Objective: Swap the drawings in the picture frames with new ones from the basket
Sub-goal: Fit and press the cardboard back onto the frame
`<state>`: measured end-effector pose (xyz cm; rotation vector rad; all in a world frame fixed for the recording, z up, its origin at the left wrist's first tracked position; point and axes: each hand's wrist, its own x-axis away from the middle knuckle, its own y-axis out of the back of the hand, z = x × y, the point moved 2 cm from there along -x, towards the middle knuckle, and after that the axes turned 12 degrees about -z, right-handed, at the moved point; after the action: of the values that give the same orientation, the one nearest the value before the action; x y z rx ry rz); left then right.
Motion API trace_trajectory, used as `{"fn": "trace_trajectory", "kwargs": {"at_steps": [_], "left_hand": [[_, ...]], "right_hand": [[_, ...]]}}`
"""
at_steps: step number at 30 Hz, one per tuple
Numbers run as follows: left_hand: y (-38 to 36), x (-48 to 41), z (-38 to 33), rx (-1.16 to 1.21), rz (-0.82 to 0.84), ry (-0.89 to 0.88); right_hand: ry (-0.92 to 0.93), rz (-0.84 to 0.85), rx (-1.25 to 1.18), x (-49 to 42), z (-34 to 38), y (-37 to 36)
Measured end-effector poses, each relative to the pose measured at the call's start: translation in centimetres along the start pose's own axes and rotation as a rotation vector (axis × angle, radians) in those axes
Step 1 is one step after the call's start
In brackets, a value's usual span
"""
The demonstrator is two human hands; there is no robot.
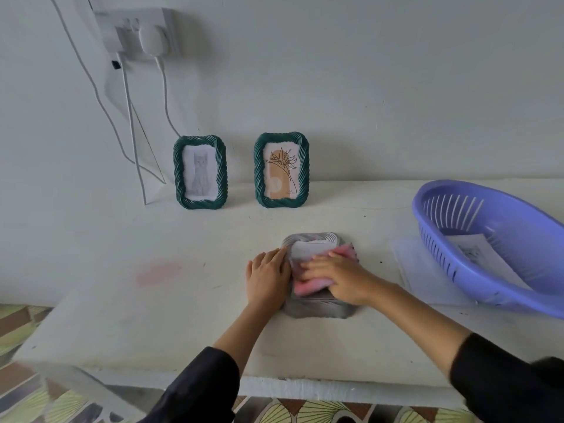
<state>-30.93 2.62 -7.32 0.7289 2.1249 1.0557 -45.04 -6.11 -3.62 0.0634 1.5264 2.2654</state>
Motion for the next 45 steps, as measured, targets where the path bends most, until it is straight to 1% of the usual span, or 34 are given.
{"fn": "trace_trajectory", "kwargs": {"at_steps": [2,4,7,8,10,12,14,15,17,19,21,25,28,30,32,34,37,40,43,45], "left_hand": [[-0.1,0.0,0.0,0.002,0.007,0.009],[-0.1,-0.1,0.0,0.007,0.005,0.008],[-0.1,-0.2,0.1,0.010,-0.003,-0.001],[-0.1,-0.2,0.1,0.011,-0.005,-0.001],[-0.1,-0.1,0.1,0.011,-0.008,0.004],[-0.1,0.0,0.0,0.013,-0.010,0.004],[0.0,0.0,-0.1,0.016,-0.011,0.001],[0.0,0.0,-0.1,0.018,-0.010,0.002],[0.0,0.0,0.0,0.023,-0.012,0.006],[0.0,0.0,0.0,0.021,-0.009,0.007],[0.0,0.0,0.0,0.019,-0.010,0.008],[0.1,0.1,-0.1,0.020,-0.008,0.007],[0.1,0.0,-0.1,0.012,-0.002,0.000],[0.1,0.0,-0.1,0.001,0.005,-0.001],[0.1,0.0,-0.1,-0.009,0.017,-0.002],[0.1,0.1,-0.2,-0.010,0.008,0.002],[0.0,0.0,-0.1,-0.008,-0.019,-0.003],[-0.1,0.0,0.1,-0.012,0.000,-0.001],[0.0,0.0,0.0,-0.008,0.011,0.000],[0.1,0.0,-0.1,-0.009,0.012,-0.012]], "right_hand": [[0.026,0.052,-0.040,2.3,-1.1,1.1],[-0.025,0.062,-0.015,2.4,-2.6,2.3],[-0.142,-0.057,0.075,-0.1,-3.6,2.9],[-0.151,-0.081,0.080,-0.6,-3.3,2.8],[-0.107,-0.043,0.072,-0.5,-2.2,2.1],[-0.024,0.022,0.062,1.6,-1.4,1.4],[0.028,0.052,0.035,3.6,-1.5,2.0],[0.013,0.058,0.038,3.9,-2.1,2.6],[-0.076,0.032,0.088,2.9,-3.6,3.5],[-0.143,-0.039,0.149,1.0,-4.2,3.5],[-0.130,-0.069,0.171,0.0,-3.7,2.8],[0.007,-0.008,0.108,3.0,-3.0,2.2],[-0.047,0.015,0.117,3.1,-3.9,3.5],[-0.120,-0.039,0.167,0.8,-4.2,3.4],[-0.180,-0.137,0.164,-1.7,-3.7,2.7],[-0.169,-0.173,0.135,-3.1,-2.5,1.7],[-0.035,-0.108,0.108,-2.5,0.0,0.2],[0.071,-0.040,0.044,0.7,0.0,0.2],[0.070,0.032,0.045,3.0,-1.9,1.6],[-0.006,0.034,0.124,2.0,-3.3,2.7]]}}
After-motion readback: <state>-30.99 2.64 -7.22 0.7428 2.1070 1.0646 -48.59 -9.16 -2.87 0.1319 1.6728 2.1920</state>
